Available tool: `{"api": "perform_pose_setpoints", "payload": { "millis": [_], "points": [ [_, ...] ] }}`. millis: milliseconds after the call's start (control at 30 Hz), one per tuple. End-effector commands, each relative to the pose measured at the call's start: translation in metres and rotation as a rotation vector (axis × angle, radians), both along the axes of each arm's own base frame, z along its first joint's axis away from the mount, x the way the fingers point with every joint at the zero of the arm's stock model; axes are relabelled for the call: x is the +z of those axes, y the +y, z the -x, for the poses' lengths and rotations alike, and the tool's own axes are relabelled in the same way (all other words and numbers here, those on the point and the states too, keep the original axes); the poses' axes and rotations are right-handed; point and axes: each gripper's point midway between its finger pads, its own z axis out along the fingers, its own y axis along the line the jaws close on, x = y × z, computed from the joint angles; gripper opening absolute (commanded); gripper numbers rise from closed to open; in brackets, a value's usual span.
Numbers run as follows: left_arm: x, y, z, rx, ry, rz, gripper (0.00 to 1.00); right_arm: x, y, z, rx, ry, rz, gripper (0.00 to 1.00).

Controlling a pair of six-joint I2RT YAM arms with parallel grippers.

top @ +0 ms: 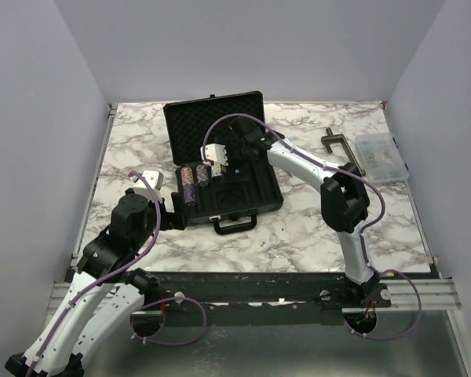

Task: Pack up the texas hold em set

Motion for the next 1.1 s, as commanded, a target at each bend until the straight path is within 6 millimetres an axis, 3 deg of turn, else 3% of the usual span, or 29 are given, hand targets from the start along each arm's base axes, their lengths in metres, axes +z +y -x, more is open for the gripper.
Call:
{"api": "perform_pose_setpoints", "payload": {
  "millis": [0, 167, 333, 400, 500, 667, 1067],
  "points": [
    [-0.001, 0.005, -0.002, 0.016, -0.017, -0.017, 0.98, 0.04, 0.0, 0.02, -0.042, 0.027, -0.11, 1.0],
    [0.0, 0.004, -0.002, 0.016, -0.018, -0.015, 0.98, 0.09, 0.022, 0.005, -0.226, -0.013, -0.468, 1.0],
    [0.0, 0.005, -0.002, 0.019, -0.02, -0.015, 0.98, 0.127, 0.033, -0.025, -0.68, 0.225, -0.855, 0.88],
    [0.001, 0.005, -0.002, 0.019, -0.022, -0.014, 0.98, 0.123, 0.031, -0.033, -0.866, 0.34, -0.913, 0.77],
    [0.001, 0.005, -0.001, 0.018, -0.024, -0.013, 0.98, 0.113, 0.031, -0.037, -1.024, 0.46, -0.975, 0.7],
    [0.001, 0.005, -0.001, 0.015, -0.025, -0.011, 0.98, 0.095, 0.022, -0.052, -1.21, 0.478, -1.016, 0.54],
    [0.003, 0.005, 0.0, 0.013, -0.035, -0.004, 0.98, 0.038, 0.028, -0.066, -1.346, 0.523, -0.925, 0.46]
  ]
}}
